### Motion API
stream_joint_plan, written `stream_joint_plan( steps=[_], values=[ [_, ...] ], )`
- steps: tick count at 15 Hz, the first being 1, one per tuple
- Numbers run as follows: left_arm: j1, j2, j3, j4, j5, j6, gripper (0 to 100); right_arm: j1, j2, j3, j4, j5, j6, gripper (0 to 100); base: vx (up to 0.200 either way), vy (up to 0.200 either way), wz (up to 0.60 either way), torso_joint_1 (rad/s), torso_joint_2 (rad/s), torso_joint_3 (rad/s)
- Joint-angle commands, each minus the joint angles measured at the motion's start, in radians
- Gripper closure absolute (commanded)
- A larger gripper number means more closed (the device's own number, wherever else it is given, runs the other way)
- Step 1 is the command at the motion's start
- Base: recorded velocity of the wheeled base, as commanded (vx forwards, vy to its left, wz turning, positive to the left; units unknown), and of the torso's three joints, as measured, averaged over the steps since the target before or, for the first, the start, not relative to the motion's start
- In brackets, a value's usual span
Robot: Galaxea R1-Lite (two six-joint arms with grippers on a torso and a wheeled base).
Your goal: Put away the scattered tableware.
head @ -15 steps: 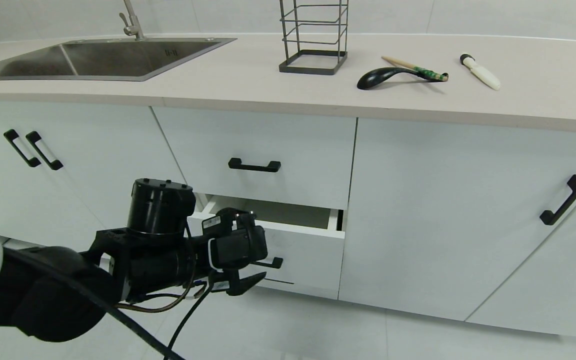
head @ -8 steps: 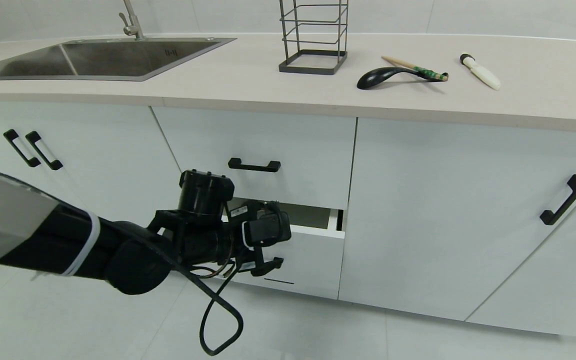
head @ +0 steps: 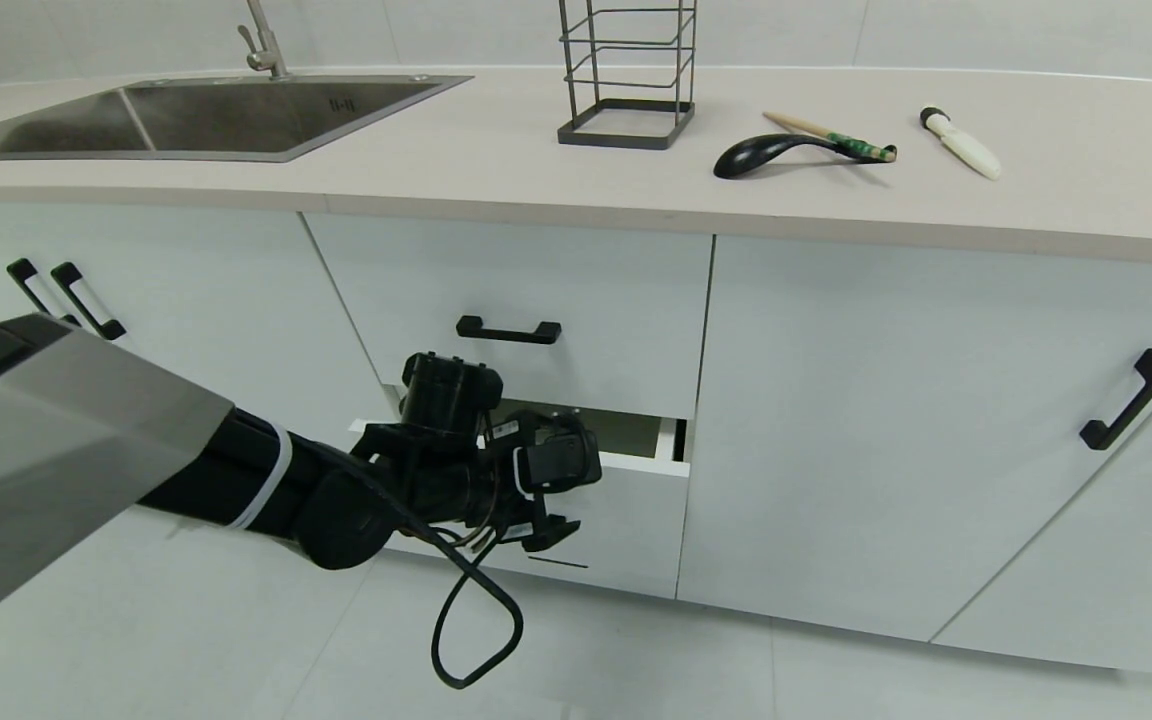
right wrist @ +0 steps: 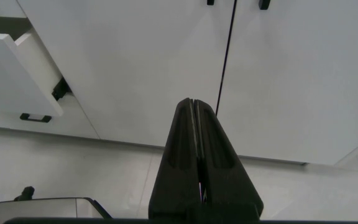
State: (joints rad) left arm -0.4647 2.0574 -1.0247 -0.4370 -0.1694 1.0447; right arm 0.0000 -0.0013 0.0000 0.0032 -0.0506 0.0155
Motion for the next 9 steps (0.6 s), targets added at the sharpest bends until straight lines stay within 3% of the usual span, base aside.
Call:
stream_joint_plan(
  steps=[1, 9],
  values=[
    [0.000, 0.006, 0.000, 0.000, 0.001, 0.000, 0, 0.000, 0.001, 0.000, 0.000, 0.000, 0.000, 100, 0.000, 0.000, 0.00, 0.000, 0.00, 0.000],
    [-0.003, -0.020, 0.040, 0.000, 0.001, 0.000, 0, 0.000, 0.001, 0.000, 0.000, 0.000, 0.000, 100, 0.000, 0.000, 0.00, 0.000, 0.00, 0.000]
  ],
)
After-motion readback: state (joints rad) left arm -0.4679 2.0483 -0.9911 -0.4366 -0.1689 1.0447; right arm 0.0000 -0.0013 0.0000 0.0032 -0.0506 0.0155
